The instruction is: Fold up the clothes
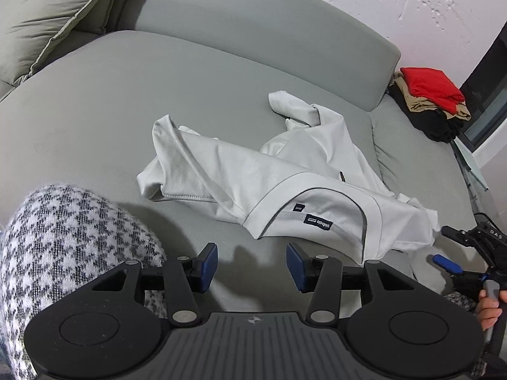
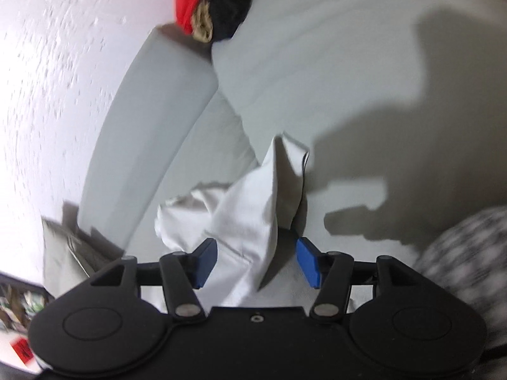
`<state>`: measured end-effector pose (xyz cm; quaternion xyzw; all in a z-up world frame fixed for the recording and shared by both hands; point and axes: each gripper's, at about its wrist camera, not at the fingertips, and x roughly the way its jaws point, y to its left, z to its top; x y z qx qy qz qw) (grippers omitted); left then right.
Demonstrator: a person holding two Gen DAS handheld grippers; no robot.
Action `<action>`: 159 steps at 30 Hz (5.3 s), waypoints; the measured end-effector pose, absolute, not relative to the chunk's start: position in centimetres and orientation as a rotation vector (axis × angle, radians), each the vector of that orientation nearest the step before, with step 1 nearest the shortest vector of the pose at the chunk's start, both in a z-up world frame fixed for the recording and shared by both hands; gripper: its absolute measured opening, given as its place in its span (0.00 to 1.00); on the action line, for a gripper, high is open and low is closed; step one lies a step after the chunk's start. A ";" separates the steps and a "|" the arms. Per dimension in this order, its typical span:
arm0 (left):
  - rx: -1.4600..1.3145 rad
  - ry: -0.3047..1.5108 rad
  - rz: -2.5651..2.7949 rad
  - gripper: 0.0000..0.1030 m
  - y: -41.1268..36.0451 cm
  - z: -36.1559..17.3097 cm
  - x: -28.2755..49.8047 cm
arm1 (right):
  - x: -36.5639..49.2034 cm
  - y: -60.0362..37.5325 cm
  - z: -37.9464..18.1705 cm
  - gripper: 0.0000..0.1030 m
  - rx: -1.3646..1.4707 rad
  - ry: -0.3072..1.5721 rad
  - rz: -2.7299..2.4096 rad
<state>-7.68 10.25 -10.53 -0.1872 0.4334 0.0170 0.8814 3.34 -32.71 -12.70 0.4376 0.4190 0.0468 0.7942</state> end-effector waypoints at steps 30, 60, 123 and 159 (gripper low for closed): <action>-0.645 0.916 0.051 0.45 13.9 -13.7 -8.8 | 2.0 -33.9 -11.9 0.04 1.128 0.767 0.158; -0.674 0.841 0.204 0.00 13.6 -13.5 -8.5 | 3.2 -32.9 -13.2 0.32 0.985 0.810 0.143; -0.461 0.040 -0.090 0.00 19.6 17.7 8.0 | 12.9 -27.6 20.3 0.03 0.702 0.176 0.320; -0.754 0.807 0.178 0.49 26.9 -18.9 -0.1 | 4.2 -28.4 -13.5 0.50 0.914 0.950 0.211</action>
